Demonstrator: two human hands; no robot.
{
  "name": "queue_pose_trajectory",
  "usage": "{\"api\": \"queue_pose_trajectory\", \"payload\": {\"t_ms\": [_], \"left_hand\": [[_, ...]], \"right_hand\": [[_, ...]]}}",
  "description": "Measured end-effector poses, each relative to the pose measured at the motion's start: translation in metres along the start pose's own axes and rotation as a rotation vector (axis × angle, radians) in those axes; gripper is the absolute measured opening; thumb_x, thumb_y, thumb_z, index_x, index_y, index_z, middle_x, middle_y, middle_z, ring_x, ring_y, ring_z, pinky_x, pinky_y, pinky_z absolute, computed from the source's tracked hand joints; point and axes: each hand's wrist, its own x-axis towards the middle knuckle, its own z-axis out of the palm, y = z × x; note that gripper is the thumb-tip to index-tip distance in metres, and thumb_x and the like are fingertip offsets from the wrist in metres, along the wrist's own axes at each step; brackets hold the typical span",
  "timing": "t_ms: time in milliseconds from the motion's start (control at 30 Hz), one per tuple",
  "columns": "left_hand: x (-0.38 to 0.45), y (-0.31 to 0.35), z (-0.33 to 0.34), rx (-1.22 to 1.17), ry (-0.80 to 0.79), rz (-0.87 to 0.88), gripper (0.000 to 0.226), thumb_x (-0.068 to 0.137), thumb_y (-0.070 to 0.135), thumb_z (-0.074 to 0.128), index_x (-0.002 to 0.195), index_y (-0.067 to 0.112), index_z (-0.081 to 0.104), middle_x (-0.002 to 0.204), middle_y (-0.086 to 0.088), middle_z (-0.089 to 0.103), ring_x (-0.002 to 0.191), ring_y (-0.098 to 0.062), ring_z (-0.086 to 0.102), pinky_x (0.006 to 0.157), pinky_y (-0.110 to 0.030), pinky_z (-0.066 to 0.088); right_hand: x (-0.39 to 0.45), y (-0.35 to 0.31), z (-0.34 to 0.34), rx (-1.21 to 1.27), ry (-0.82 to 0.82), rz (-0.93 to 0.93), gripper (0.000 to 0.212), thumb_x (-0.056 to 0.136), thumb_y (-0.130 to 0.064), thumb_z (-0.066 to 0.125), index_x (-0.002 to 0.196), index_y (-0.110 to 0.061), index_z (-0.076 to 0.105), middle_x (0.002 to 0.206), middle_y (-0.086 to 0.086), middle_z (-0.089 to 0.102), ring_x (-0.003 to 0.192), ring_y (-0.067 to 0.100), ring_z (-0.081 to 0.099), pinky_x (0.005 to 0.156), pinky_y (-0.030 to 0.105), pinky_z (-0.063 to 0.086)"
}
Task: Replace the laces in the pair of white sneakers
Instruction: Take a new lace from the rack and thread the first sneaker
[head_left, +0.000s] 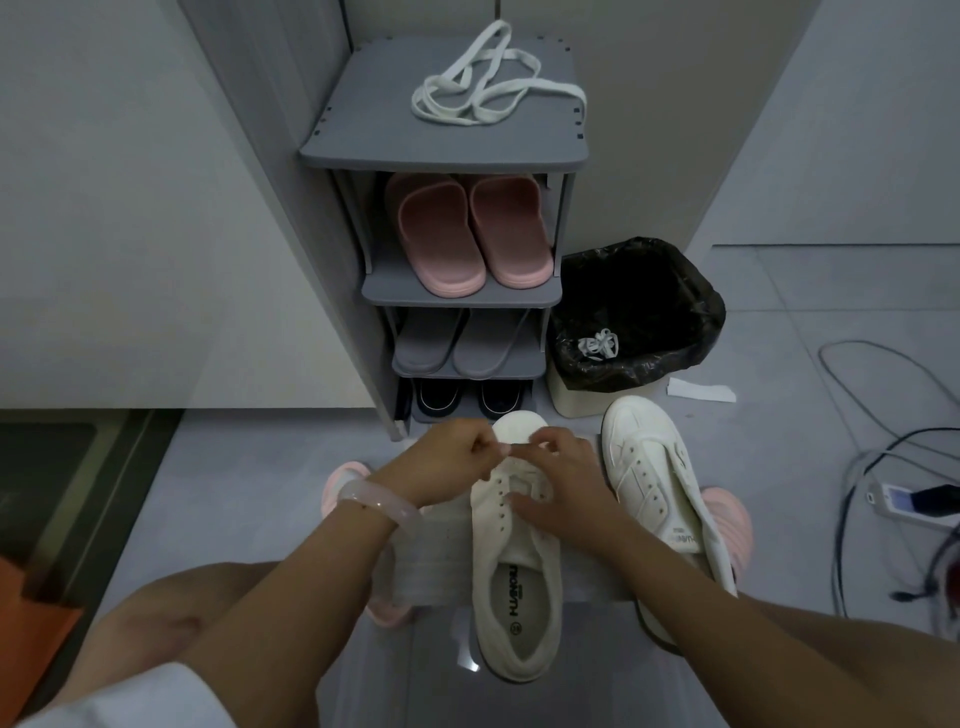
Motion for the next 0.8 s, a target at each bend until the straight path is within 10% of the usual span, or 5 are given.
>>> {"api": "queue_pose_trajectory", "payload": {"t_ms": [167, 367, 533, 667, 800], "left_hand": [[0.004, 0.010, -0.004, -0.130, 0.268, 0.116, 0.014, 0.092, 0.013, 0.050, 0.098, 0.016, 0.063, 0.094, 0.008, 0.058, 0.089, -0.004, 0.052, 0.072, -0.001, 0.036], [0.002, -0.002, -0.015, -0.195, 0.446, -0.057, 0.045, 0.082, -0.016, 0.038, 0.119, 0.005, 0.053, 0.105, -0.005, 0.043, 0.100, -0.035, 0.054, 0.086, -0.034, 0.045], [0.000, -0.008, -0.007, -0.133, 0.284, -0.144, 0.052, 0.085, -0.009, 0.047, 0.133, 0.010, 0.040, 0.121, -0.017, 0.046, 0.107, -0.031, 0.054, 0.098, -0.039, 0.043], [-0.004, -0.001, -0.002, -0.372, 0.151, -0.182, 0.054, 0.084, -0.010, 0.056, 0.131, 0.010, 0.040, 0.112, -0.015, 0.058, 0.088, -0.016, 0.062, 0.076, -0.018, 0.053], [-0.008, 0.012, -0.007, -1.011, 0.061, -0.126, 0.046, 0.087, -0.016, 0.045, 0.122, 0.013, 0.046, 0.109, -0.021, 0.062, 0.081, -0.012, 0.069, 0.067, -0.017, 0.055]], "right_hand": [[0.004, -0.019, -0.010, 0.551, 0.158, 0.058, 0.023, 0.096, -0.023, 0.048, 0.079, -0.018, 0.063, 0.078, -0.009, 0.064, 0.077, 0.004, 0.059, 0.071, 0.018, 0.045], [0.014, -0.005, -0.051, 1.111, 0.693, 0.281, 0.019, 0.095, -0.003, 0.044, 0.102, -0.016, 0.056, 0.071, -0.001, 0.056, 0.061, 0.008, 0.056, 0.072, 0.026, 0.050], [0.014, -0.001, -0.053, 0.566, 0.387, 0.421, 0.020, 0.091, -0.006, 0.044, 0.089, -0.019, 0.059, 0.080, 0.013, 0.064, 0.081, 0.028, 0.062, 0.074, 0.036, 0.049], [0.003, -0.001, -0.028, -0.145, 0.101, 0.340, 0.035, 0.093, -0.025, 0.050, 0.122, -0.007, 0.053, 0.121, 0.014, 0.053, 0.111, 0.029, 0.053, 0.089, 0.034, 0.046], [0.001, -0.021, -0.020, 0.100, 0.056, 0.001, 0.022, 0.092, -0.024, 0.054, 0.106, -0.012, 0.067, 0.103, 0.005, 0.064, 0.089, 0.013, 0.057, 0.077, 0.022, 0.042]]}}
